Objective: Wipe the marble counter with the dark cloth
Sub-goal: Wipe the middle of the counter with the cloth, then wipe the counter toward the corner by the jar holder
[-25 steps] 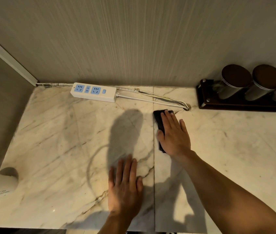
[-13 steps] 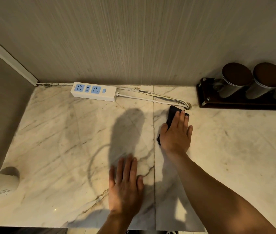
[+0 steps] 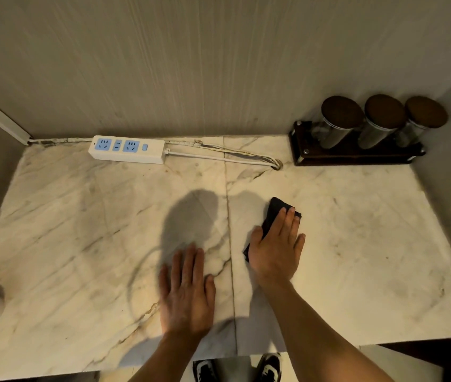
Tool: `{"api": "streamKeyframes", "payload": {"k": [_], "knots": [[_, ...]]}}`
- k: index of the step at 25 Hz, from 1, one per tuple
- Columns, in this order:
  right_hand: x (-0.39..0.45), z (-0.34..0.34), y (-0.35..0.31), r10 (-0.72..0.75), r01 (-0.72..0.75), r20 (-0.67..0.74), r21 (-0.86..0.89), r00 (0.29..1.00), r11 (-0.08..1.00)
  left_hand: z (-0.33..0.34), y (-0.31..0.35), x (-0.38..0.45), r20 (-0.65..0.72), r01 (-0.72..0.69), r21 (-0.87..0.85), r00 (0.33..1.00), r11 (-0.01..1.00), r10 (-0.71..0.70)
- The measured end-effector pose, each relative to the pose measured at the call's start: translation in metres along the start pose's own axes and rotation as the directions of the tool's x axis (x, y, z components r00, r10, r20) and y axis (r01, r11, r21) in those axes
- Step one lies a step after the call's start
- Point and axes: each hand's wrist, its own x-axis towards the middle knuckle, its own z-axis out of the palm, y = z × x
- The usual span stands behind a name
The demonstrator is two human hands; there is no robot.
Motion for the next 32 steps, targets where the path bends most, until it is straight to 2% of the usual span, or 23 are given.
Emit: {"api": "streamKeyframes", "payload": {"k": [11,17,23,28,32], "knots": [[-0.081,0.008,0.047,-0.025,0.025,-0.088,0.004,0.996,1.000,0.006,0.000,-0.003,-0.025,-0.045,0.022,0.999,0.999,0.045],[-0.106,0.006,0.065,-0.069,0.067,-0.055,-0.035,0.996,0.997,-0.002,0.017,-0.004,-0.022,-0.052,0.018,0.998,0.998,0.052],[-0.113,-0.002,0.087,-0.229,0.228,-0.005,-0.065,0.973,0.972,0.001,0.059,-0.002,-0.072,-0.146,-0.037,0.987,0.989,0.143],[-0.100,-0.015,0.117,-0.496,0.502,0.086,-0.073,0.864,0.862,0.011,0.085,0.000,-0.078,-0.044,-0.142,0.996,0.989,0.033],[-0.070,-0.032,0.145,-0.723,0.739,0.181,-0.032,0.667,0.673,0.018,0.087,0.000,-0.068,-0.035,-0.080,0.997,0.996,0.029]]}}
